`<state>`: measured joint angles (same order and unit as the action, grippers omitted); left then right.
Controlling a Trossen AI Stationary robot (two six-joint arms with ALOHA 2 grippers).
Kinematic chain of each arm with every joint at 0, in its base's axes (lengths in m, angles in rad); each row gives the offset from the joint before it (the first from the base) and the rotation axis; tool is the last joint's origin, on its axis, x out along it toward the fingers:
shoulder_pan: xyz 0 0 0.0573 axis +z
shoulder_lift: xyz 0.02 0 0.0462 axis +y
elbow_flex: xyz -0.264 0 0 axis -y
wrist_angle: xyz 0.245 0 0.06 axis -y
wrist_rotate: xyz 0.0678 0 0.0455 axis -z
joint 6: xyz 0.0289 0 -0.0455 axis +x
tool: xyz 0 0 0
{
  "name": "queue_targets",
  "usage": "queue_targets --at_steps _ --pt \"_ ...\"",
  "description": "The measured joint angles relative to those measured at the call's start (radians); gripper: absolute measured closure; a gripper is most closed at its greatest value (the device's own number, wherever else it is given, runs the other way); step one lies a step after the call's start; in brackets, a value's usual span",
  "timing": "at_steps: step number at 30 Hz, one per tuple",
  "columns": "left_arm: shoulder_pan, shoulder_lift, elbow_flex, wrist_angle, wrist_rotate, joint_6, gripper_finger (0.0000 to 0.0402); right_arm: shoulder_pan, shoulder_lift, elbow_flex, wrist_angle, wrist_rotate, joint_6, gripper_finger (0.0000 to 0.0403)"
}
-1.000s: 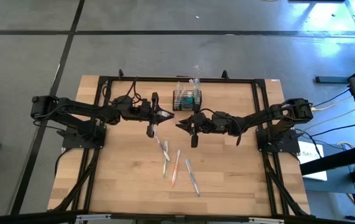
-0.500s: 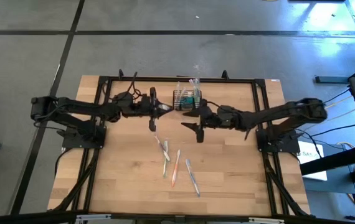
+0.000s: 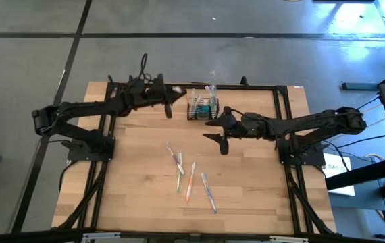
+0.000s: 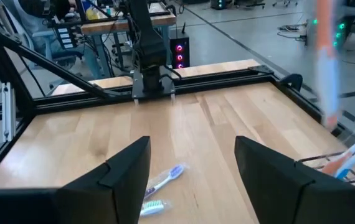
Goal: Pick & Place toothbrushing station
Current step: Put the bottom orange toothbrush in the left section of the wire organizer
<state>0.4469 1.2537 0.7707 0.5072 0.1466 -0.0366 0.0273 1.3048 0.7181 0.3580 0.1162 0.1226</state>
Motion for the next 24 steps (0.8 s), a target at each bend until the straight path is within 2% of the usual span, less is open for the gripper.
queue_targets --at_steps 5,16,24 --pt "0.072 0.0 0.087 -0.119 -0.026 0.032 0.0388 -0.005 -0.026 0.0 -0.005 0.0 0.0 0.0175" --pt "0.239 0.014 0.14 -0.142 -0.075 -0.017 0.0388 -0.004 -0.129 0.0 -0.1 0.0 0.007 0.0184" --pt "0.258 0.145 0.14 -0.112 -0.039 -0.055 0.0387 -0.004 -0.129 0.0 -0.127 0.0 0.031 0.0184"
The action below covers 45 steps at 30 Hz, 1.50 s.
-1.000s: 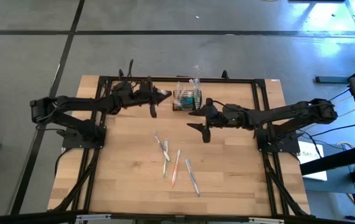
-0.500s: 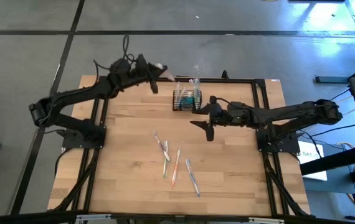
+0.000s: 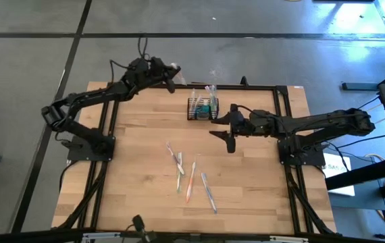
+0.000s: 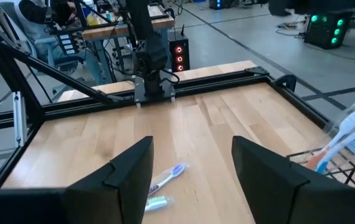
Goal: Pick & Place toothbrushing station
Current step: Put the bottom orange toothbrush in the left section of the wire organizer
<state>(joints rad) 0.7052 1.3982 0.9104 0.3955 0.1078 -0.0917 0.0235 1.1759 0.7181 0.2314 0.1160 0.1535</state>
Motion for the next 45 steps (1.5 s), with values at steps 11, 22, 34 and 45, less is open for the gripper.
queue_targets --at_steps 11,22,34,45 --pt "0.0 0.106 0.0 0.066 0.14 -0.018 0.0385 0.0 0.0 0.0 -0.046 0.0 0.027 0.0184" --pt "-0.01 0.12 0.0 0.043 0.273 -0.018 0.0385 0.0 0.0 0.0 -0.051 0.0 0.045 0.0184" --pt "-0.036 0.161 -0.001 0.054 0.219 0.034 0.0384 0.0 0.0 0.0 -0.051 0.0 0.045 0.0184" --pt "-0.049 0.161 -0.001 -0.004 0.212 0.027 0.0384 0.0 0.0 0.0 -0.051 0.0 0.045 0.0184"
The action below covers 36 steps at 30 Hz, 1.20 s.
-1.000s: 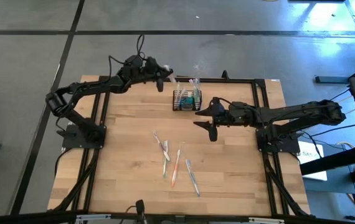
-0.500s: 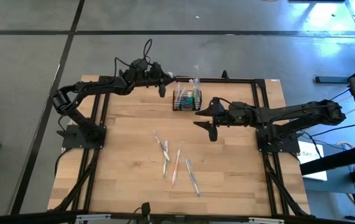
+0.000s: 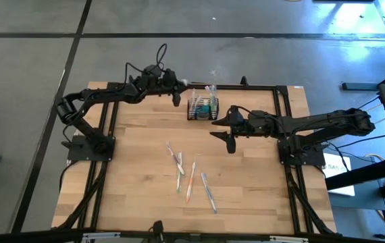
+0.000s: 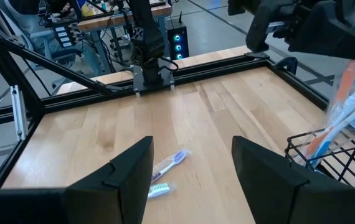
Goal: Pick & Place toothbrushing station
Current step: Put the bottom orange toothbrush in the left section of the wire organizer
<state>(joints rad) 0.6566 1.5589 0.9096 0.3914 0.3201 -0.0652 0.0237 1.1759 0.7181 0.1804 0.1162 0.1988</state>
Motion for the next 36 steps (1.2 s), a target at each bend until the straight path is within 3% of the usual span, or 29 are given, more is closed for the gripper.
queue_targets --at_steps 8,13,21,36 --pt "-0.034 0.039 0.0 0.019 -0.066 0.013 0.0384 0.0 0.0 0.0 0.005 0.0 0.002 0.0184" --pt "-0.034 0.125 0.0 0.107 -0.06 -0.013 0.0384 0.0 0.0 0.0 0.005 0.0 0.002 0.0184" --pt "-0.033 0.209 0.0 0.114 -0.065 -0.017 0.0384 0.0 0.001 0.0 0.005 0.0 0.002 0.0184" --pt "-0.033 0.223 -0.001 0.114 -0.064 -0.019 0.0359 0.0 0.001 0.0 0.004 0.0 0.002 0.0184"
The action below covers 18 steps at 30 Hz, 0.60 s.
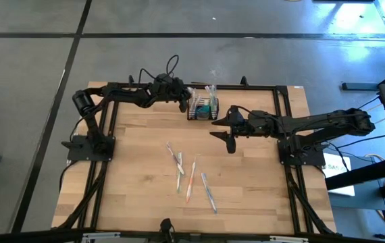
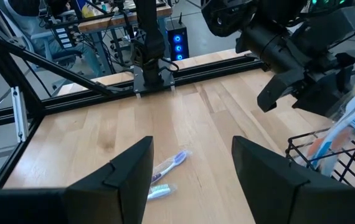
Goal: Pick & Place toothbrushing station
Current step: Put the bottom orange toothbrush in the left section of the wire organizer
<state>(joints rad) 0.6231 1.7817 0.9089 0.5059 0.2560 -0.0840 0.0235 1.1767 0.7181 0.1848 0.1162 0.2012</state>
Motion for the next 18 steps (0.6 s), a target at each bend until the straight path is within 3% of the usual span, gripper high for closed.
queue_targets --at_steps 7,18 --pt "0.0 0.0 0.0 0.002 -0.001 0.0 0.0322 0.0 0.0 0.0 0.0 0.0 0.0 0.0184" --pt "0.0 0.0 0.0 0.019 -0.001 0.0 0.0222 0.0 0.0 0.0 0.0 0.0 0.0 0.0184"
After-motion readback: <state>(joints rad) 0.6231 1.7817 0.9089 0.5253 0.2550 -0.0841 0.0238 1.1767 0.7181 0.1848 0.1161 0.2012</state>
